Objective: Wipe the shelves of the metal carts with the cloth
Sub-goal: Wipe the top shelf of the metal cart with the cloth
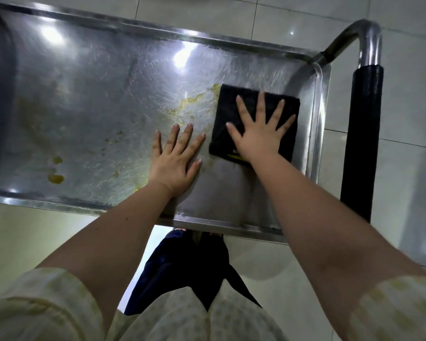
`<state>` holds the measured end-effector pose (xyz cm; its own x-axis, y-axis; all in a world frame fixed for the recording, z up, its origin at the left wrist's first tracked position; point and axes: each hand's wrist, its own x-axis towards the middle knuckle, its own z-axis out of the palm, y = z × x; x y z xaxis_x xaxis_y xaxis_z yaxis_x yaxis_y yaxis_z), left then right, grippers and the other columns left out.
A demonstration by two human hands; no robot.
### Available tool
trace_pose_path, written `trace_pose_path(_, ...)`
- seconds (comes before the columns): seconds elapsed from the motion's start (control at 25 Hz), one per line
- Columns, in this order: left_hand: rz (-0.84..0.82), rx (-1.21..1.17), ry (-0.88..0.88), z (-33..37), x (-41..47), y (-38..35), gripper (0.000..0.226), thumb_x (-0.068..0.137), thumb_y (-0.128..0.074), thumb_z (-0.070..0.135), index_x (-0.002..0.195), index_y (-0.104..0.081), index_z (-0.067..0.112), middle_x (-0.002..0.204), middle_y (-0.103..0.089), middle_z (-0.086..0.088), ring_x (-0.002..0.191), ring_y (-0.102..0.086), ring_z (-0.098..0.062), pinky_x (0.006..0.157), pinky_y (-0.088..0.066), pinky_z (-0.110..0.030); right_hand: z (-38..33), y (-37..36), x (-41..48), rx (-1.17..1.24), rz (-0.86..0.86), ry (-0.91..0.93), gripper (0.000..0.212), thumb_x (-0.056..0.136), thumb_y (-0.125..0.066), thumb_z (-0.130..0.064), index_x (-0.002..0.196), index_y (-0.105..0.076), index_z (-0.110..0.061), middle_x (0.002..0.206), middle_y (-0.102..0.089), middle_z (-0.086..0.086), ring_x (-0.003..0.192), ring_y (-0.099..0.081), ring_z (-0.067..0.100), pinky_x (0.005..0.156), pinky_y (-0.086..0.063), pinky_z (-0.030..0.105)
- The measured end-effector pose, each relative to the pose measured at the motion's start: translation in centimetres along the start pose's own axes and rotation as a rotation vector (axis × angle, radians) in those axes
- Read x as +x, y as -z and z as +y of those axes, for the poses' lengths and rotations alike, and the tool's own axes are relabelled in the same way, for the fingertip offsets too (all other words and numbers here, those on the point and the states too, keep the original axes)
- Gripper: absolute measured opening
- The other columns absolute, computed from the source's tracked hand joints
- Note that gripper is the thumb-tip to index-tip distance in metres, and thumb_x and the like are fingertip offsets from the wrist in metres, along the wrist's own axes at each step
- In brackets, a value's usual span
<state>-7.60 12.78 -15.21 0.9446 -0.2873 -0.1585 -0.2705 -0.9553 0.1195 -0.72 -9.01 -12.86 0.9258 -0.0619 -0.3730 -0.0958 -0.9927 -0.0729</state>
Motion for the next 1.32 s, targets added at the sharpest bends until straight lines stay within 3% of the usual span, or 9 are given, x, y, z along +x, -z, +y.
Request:
trace_pose_path(0.12,0.016,-0.004,-0.002,0.0,0.0,0.0,0.061,0.096,-0.019,0.054,0.155,-0.01,0.038,0.164,-0.005,0.003,0.151,-0.001,-0.025,0.117,0.003,-0.059,0.7,-3.4,-7.5,0.0,0.055,0.094,0.069,0.09,-0.016,-0.074,0.151,0.005,-0.049,0.163,0.011,0.002,0.143,0.016,0.049,0.107,0.007,0.073)
trace_pose_path(0.28,0.032,0.002,-0.014,0.0,-0.2,0.2,0.062,0.096,-0.02,0.054,0.155,-0.014,0.036,0.164,-0.008,0.001,0.15,-0.004,-0.027,0.116,0.008,-0.056,0.4,-7.4,-15.7,-0.022,0.078,0.076,0.069,0.09,-0.019,-0.071,0.153,-0.005,-0.045,0.164,0.001,0.007,0.144,0.008,0.051,0.106,-0.001,0.076)
trace_pose_path(0.48,-0.043,0.006,-0.121,-2.1,1.3,1.5,0.061,0.096,-0.017,0.052,0.154,-0.02,0.034,0.163,-0.015,-0.002,0.15,-0.009,-0.028,0.115,0.004,-0.057,-0.5,-7.1,-15.6,-0.025,0.057,0.006,0.061,0.095,-0.014,-0.065,0.152,-0.001,-0.047,0.164,0.005,0.006,0.143,0.013,0.05,0.105,-0.001,0.078)
trace_pose_path(0.6,-0.061,-0.021,-0.111,-6.0,4.7,2.6,0.059,0.098,-0.015,0.05,0.155,-0.013,0.036,0.164,-0.008,0.0,0.15,0.001,-0.026,0.117,0.005,-0.058,-1.4,-7.2,-15.8,-0.033,0.043,-0.039,0.059,0.096,-0.01,-0.063,0.152,-0.003,-0.046,0.164,0.002,0.008,0.144,0.009,0.05,0.104,-0.004,0.078)
trace_pose_path(0.84,-0.054,-0.045,-0.053,-8.6,8.3,2.5,0.062,0.098,-0.019,0.053,0.155,-0.002,0.036,0.164,0.009,-0.003,0.149,0.013,-0.025,0.116,0.008,-0.058,-2.7,-5.3,-11.7,-0.028,0.051,-0.03,0.06,0.096,-0.012,-0.065,0.152,-0.007,-0.046,0.164,-0.004,0.006,0.145,0.004,0.049,0.105,-0.003,0.077)
trace_pose_path(0.96,-0.049,-0.049,-0.057,-8.7,8.3,2.1,0.063,0.098,-0.018,0.053,0.155,-0.001,0.035,0.163,0.01,-0.003,0.149,0.013,-0.025,0.116,0.009,-0.058,-3.1,-1.7,-1.4,-0.021,0.105,-0.044,0.06,0.094,-0.016,-0.066,0.15,-0.002,-0.05,0.164,0.002,0.001,0.145,0.009,0.047,0.107,0.003,0.074)
trace_pose_path(1.12,-0.023,-0.028,-0.056,-8.7,8.4,2.3,0.063,0.097,-0.018,0.054,0.156,-0.004,0.035,0.164,0.007,-0.003,0.15,0.01,-0.025,0.117,0.01,-0.056,-5.0,2.6,9.8,0.08,0.044,-0.224,0.06,0.094,-0.016,-0.068,0.147,0.009,-0.055,0.162,0.017,-0.006,0.144,0.019,0.043,0.107,0.009,0.072)
trace_pose_path(1.32,-0.019,-0.025,-0.054,-8.5,8.4,2.5,0.062,0.097,-0.019,0.054,0.155,-0.005,0.037,0.164,0.005,-0.002,0.15,0.008,-0.025,0.116,0.013,-0.054,-4.8,-0.3,2.5,0.002,0.086,-0.034,0.063,0.093,-0.018,-0.069,0.15,0.002,-0.05,0.164,0.008,-0.002,0.145,0.011,0.045,0.108,0.005,0.073)
